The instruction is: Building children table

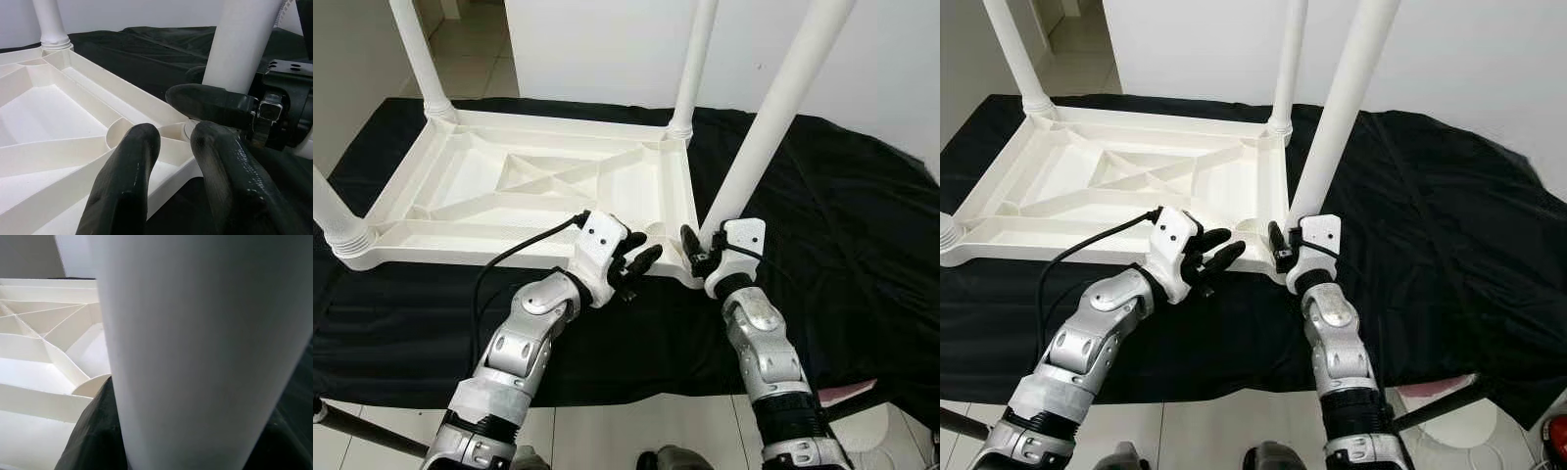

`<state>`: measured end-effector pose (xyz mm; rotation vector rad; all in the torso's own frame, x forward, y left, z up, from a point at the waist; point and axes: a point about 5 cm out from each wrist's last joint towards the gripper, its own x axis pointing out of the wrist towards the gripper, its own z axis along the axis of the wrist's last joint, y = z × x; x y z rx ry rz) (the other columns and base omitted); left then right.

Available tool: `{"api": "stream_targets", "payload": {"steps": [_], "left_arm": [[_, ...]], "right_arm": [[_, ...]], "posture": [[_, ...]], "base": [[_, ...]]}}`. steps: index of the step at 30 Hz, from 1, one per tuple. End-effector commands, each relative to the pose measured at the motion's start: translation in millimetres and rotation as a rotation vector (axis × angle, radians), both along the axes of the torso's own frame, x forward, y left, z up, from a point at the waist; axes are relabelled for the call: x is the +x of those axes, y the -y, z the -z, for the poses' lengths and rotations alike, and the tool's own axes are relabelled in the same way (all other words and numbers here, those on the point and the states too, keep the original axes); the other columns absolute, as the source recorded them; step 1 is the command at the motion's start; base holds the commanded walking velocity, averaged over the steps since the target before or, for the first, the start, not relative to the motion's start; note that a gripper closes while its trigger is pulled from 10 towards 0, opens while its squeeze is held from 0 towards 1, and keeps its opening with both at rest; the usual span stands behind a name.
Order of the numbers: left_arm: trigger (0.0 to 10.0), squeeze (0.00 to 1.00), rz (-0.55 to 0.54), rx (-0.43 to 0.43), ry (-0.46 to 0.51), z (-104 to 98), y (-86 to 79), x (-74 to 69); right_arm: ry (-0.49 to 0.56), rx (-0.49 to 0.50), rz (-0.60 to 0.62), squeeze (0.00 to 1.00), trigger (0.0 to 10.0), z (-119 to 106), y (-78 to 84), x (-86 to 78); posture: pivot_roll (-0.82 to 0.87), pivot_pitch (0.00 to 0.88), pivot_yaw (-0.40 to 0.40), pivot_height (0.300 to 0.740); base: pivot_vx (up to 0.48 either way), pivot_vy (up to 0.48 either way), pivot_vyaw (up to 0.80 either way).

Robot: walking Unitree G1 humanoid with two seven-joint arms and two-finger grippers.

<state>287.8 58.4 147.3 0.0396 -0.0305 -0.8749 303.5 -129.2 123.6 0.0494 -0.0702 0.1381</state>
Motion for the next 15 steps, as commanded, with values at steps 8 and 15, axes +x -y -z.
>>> {"api": "stream_targets", "payload": {"steps": [8,15], "left_arm": [[10.0,0.0,-0.095,-0.02,-0.005,-2,-8.5,7.0],[10.0,0.0,-0.073,0.0,-0.003,0,-10.5,3.0]], "right_arm": [[-0.057,-0.017,0.033,1.0,10.0,4,-2.5,-3.6],[-0.044,-0.107,-0.082,1.0,10.0,2,9.6,-5.3]], "posture": [[0.02,0.013,-0.042,0.74],[0.02,0.03,-0.047,0.74]], "base": [[0.0,0.0,0.0],[0.0,0.0,0.0]]}}
